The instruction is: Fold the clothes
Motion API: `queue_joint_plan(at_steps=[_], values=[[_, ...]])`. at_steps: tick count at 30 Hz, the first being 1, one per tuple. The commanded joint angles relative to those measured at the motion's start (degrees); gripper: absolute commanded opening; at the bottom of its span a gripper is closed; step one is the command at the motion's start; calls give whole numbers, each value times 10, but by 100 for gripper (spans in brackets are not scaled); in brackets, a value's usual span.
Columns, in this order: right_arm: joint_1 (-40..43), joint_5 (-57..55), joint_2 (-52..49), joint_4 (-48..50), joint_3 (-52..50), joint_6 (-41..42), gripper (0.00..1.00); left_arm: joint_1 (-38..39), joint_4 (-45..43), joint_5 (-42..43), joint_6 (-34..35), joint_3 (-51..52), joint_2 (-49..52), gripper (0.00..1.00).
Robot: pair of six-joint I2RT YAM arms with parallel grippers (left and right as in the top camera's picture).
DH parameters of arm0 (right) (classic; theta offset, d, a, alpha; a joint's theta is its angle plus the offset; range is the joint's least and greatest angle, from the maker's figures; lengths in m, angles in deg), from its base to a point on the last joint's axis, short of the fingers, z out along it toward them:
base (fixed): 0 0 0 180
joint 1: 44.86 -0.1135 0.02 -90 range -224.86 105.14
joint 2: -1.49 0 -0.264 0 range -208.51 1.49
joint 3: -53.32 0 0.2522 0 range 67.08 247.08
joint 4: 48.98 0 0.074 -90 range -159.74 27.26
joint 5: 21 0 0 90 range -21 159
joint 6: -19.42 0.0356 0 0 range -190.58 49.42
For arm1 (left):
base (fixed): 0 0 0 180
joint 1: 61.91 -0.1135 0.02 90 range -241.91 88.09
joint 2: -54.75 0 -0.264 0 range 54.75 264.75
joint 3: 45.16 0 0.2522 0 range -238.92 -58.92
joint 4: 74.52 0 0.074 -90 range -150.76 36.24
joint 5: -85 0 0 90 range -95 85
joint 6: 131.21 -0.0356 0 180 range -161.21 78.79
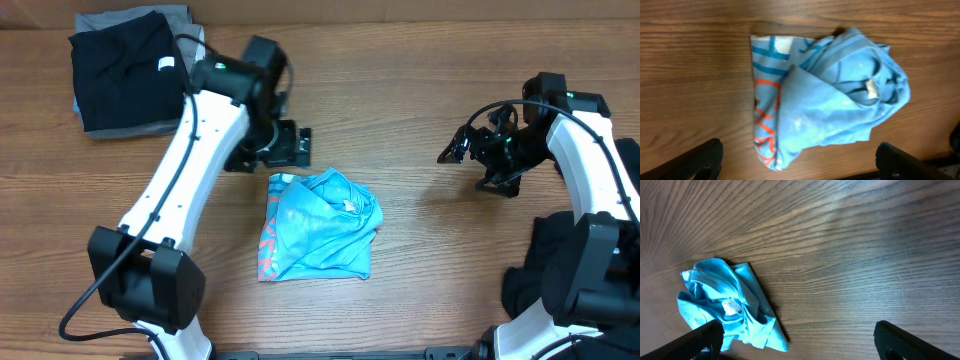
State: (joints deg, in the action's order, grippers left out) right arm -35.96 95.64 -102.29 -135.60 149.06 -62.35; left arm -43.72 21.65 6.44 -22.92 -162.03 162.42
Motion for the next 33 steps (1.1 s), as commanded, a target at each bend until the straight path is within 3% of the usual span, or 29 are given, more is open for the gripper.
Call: queue_joint_plan(at_steps=[1,9,16,23,28,33], values=[[0,5,3,4,14,-10,100,-17,-26,97,-91,67,-2,99],[0,5,3,3,14,-10,100,3,-136,197,-129,197,-2,95],[0,5,3,3,14,-10,100,9,-165,123,-101,235,-2,96],[0,5,3,3,14,-10,100,9,-169,104,-101,235,-2,96],[0,5,3,4,14,-10,100,-1,-175,31,-77,235,-2,99],[-1,5,3,5,14,-10,100,-14,-184,67,-95,235,-2,96]])
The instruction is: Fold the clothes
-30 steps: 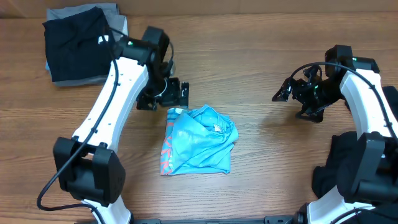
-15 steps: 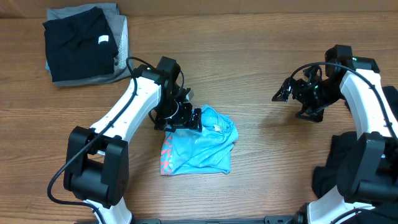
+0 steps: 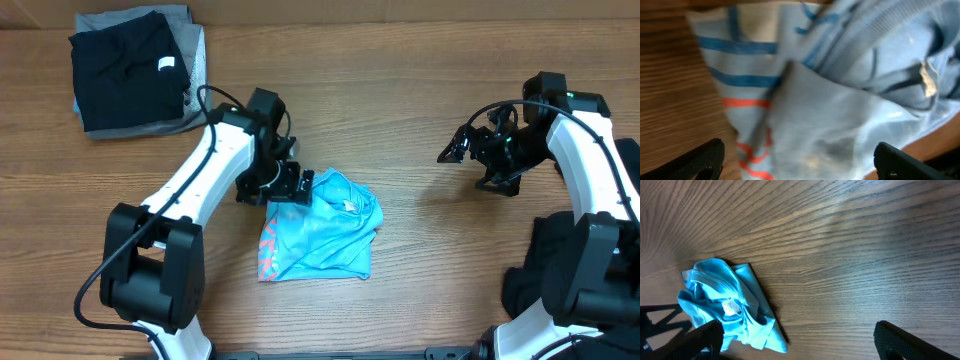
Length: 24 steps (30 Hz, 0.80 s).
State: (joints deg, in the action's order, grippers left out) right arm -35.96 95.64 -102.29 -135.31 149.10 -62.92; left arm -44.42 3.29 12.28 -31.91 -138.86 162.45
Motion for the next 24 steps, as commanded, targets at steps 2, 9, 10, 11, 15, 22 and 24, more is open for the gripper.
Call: queue_joint_plan(at_steps=[2,9,10,11,15,22,24], values=[[-1,5,3,3,13,-5,100,-3,-5,37,-17,8,-2,96],[0,5,3,1,13,-5,100,25,-46,69,-16,37,-1,94],[-1,5,3,1,13,-5,100,28,-46,73,-16,37,-2,93],[-1,5,3,1,13,-5,100,31,-46,76,-16,37,-1,93],[0,5,3,0,13,-5,100,43,-46,78,-11,37,-1,81],[-1,4,3,0,13,-5,100,49,-47,85,12,32,-3,4],[0,5,3,3,13,-5,100,51,-48,97,10,31,-7,4]])
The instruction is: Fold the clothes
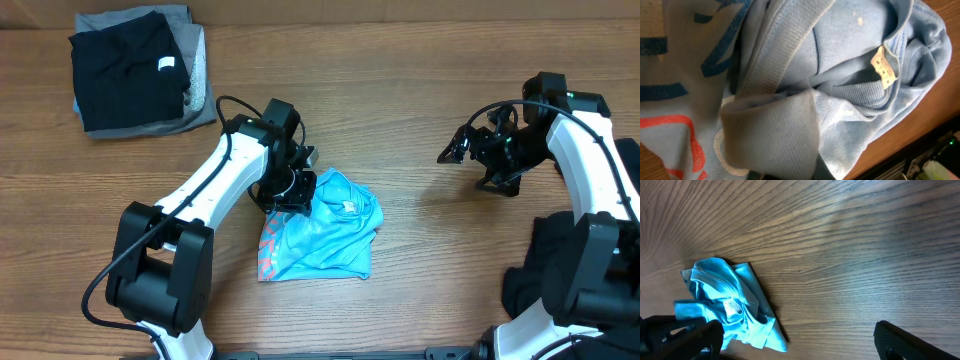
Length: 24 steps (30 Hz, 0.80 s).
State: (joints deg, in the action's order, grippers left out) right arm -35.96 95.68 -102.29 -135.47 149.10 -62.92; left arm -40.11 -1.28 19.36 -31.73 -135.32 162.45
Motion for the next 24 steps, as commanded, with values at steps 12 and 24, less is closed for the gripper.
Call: queue_joint_plan(at_steps=[12,24], values=[[0,4,3,18,13,-4,100,120,-12,64,9,-6,-29,4],[0,4,3,22,13,-4,100,241,-14,37,26,-6,-29,79]])
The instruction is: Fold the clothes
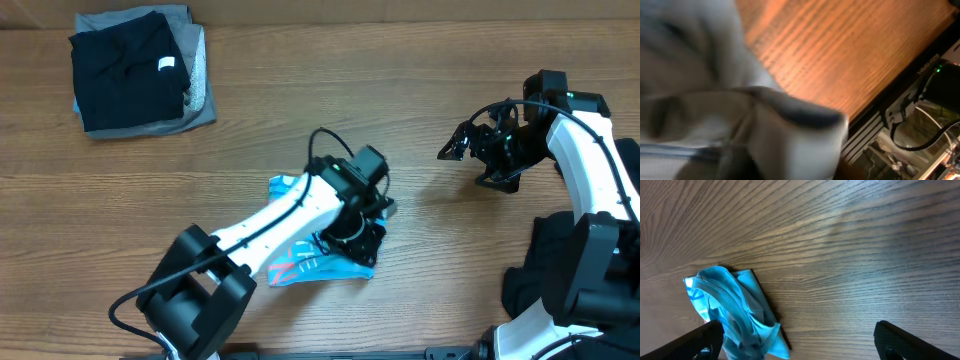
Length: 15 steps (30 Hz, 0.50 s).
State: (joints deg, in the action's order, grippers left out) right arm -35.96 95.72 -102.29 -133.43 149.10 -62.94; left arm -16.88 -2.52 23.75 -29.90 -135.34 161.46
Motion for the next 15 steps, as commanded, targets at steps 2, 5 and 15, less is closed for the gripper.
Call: queue_joint_plan(at_steps=[2,5,15], values=[[0,4,3,1,13,-4,100,10,-5,-6,7,-6,-19,100],[0,4,3,1,13,-3,100,10,-14,16,-5,-10,-19,100],[0,6,3,1,13,-2,100,-24,44,-99,40,-141,-67,100]])
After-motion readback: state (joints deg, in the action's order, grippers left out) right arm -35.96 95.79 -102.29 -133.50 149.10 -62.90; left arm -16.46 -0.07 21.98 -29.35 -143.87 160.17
